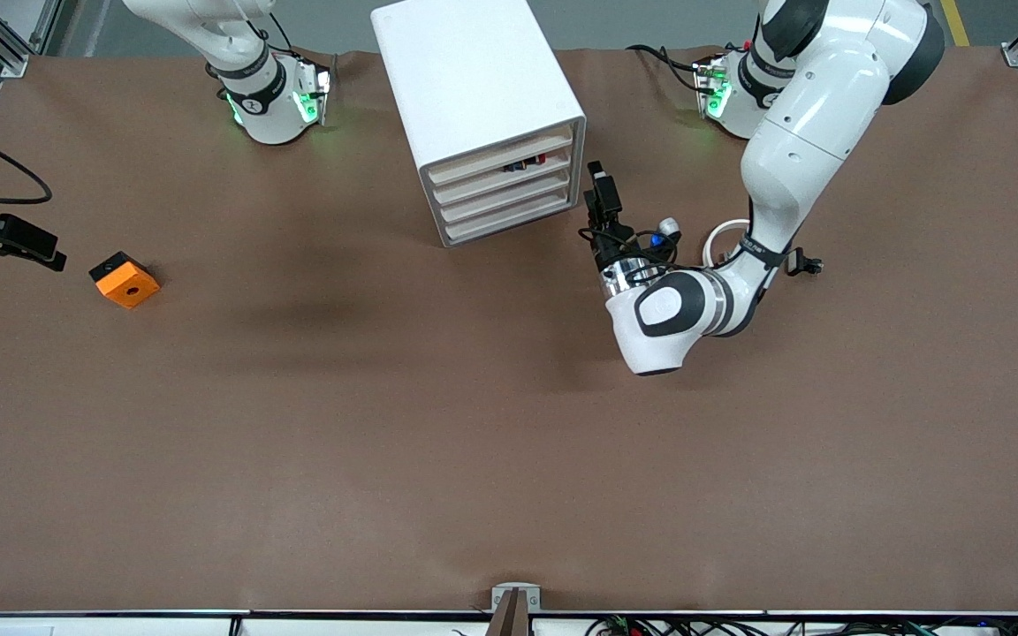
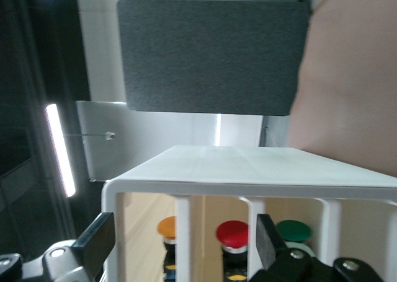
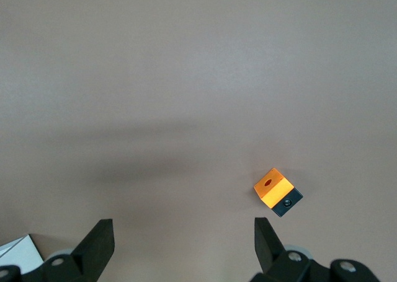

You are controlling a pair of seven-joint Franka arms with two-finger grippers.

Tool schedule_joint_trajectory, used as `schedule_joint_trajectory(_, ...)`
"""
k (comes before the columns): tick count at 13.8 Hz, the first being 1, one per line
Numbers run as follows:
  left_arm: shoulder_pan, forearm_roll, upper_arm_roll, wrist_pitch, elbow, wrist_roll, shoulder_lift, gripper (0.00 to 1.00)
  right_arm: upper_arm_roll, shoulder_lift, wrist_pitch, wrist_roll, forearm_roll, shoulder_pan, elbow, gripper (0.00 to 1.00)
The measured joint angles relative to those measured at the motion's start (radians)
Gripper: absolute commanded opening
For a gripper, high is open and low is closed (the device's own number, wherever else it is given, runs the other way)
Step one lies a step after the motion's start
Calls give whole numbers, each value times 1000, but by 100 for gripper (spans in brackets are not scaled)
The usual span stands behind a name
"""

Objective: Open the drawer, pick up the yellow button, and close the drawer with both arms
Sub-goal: 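Grasp the drawer front with the left gripper and pull it open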

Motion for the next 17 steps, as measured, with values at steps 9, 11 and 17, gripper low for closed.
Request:
schedule_joint_trajectory(9, -56, -83, -3, -6, 6, -70, 0, 70, -5, 13, -7, 0, -5, -2, 0, 100)
schedule_joint_trajectory(11, -63, -91, -3, -4, 9, -71, 0, 67, -6, 14, -7, 0, -16, -3, 0, 100)
schedule_joint_trajectory(17, -97, -92, -3, 14, 12, -71, 4, 63, -7, 23, 0, 0, -24, -3, 1, 100)
